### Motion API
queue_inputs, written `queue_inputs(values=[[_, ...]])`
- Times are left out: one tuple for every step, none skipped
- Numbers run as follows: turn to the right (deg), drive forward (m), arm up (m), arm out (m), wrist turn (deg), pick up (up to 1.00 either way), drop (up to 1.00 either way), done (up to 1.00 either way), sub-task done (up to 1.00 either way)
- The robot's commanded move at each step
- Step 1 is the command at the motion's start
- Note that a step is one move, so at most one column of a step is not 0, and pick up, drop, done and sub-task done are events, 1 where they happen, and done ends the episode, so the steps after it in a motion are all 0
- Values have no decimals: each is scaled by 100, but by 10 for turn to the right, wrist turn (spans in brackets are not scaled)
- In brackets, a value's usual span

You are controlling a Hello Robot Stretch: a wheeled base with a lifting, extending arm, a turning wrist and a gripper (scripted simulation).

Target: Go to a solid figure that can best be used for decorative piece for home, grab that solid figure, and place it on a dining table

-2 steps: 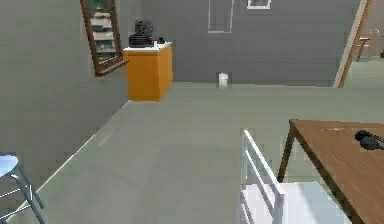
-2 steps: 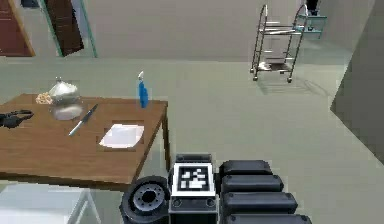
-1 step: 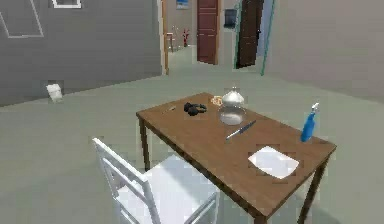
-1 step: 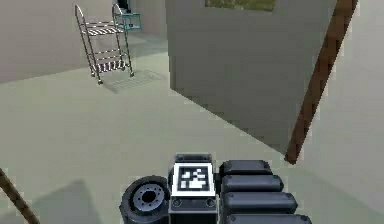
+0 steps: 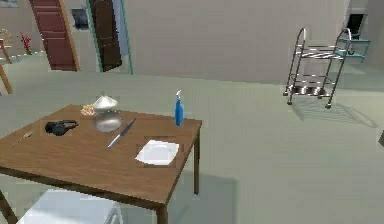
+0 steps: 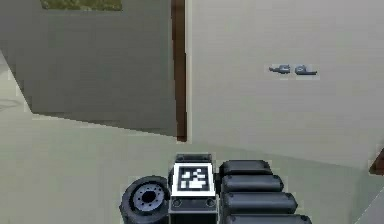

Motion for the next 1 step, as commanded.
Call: queue_inputs(values=[[0,20,0,0,0,0,0,0,0]])
